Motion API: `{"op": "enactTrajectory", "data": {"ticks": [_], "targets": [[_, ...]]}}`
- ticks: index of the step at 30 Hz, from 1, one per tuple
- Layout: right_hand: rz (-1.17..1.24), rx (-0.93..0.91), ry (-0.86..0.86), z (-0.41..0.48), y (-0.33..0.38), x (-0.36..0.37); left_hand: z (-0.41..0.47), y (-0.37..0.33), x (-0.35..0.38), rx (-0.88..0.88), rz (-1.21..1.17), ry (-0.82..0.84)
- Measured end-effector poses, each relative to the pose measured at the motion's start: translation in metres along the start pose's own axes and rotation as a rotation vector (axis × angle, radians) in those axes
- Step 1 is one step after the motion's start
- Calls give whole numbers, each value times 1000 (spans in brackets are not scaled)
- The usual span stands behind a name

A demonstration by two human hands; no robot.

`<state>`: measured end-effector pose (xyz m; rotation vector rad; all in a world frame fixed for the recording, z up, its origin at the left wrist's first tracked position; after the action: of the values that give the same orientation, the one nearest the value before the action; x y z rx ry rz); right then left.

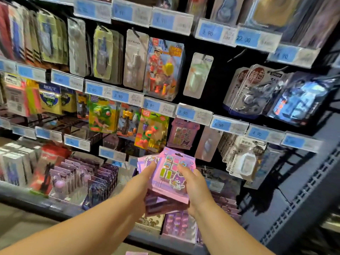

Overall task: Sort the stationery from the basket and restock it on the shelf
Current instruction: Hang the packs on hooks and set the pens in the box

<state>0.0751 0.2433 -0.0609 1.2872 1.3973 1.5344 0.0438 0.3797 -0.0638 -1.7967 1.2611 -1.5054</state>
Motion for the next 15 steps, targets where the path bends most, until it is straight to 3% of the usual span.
{"op": "enactTrajectory", "data": {"ticks": [3,8,15], "targets": [[29,33,17,6,-1,-6,6,1,-1,-27,10,44],[106,-20,61,18,7,-12,9,-12,-9,25,49,-26],[122,-167,-73,35,29,-27,14,-26,-27,59,57,-74]]}}
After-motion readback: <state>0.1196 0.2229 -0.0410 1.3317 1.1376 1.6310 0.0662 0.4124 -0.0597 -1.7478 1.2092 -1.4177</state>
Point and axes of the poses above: each hand's wrist, its own z-axis towards the middle knuckle, its own x-axis out of the palm, y = z × x, the point moved 1 cm from there along z, towards the middle knuckle, and after that the axes turned 12 degrees about y, right-handed, at the moved point
